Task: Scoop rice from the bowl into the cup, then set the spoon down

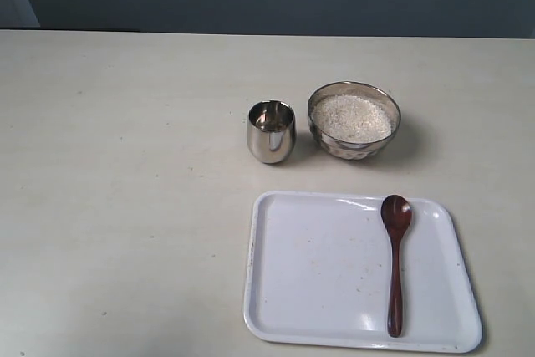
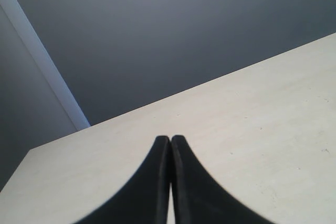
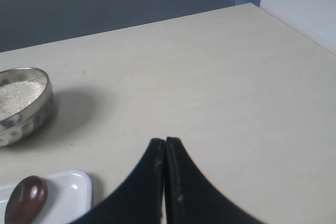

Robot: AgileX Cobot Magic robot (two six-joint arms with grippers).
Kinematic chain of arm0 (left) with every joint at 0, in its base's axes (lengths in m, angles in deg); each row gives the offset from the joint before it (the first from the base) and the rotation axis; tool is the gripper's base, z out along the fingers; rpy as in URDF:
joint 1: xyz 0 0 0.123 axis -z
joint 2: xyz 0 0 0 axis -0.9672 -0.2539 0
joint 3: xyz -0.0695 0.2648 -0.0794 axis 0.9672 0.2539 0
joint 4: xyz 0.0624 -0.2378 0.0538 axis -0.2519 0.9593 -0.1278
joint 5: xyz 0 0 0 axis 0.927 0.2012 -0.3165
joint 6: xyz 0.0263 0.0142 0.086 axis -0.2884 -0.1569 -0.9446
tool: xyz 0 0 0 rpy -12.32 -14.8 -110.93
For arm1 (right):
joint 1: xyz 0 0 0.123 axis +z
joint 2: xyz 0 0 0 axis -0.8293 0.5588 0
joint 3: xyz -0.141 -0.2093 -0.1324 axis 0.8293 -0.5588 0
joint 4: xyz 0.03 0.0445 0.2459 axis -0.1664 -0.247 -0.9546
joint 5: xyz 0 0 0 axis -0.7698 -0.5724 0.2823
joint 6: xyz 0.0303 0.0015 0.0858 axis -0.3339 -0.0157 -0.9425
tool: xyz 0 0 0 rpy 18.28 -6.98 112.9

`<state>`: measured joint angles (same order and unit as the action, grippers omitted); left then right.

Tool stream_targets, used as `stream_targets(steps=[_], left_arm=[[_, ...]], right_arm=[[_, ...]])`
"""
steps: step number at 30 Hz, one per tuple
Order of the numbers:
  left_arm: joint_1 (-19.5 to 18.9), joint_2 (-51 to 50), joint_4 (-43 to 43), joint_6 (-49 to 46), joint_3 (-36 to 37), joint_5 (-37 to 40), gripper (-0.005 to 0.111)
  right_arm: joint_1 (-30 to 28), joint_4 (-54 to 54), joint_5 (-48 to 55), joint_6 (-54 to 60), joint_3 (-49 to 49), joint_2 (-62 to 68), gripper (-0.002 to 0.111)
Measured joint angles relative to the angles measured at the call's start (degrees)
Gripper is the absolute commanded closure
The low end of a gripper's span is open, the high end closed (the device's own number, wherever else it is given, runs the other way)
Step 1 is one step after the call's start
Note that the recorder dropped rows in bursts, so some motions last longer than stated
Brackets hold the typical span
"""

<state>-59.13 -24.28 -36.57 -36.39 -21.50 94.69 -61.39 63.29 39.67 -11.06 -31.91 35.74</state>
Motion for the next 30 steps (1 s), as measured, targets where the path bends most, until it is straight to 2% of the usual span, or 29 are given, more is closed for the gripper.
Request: stream_targets(steps=[30], left_arm=[[0.00,0.00,0.00,0.00,0.00,0.00,0.106]], right_arm=[[0.00,-0.95,-0.28,0.00,0.00,0.00,0.108]])
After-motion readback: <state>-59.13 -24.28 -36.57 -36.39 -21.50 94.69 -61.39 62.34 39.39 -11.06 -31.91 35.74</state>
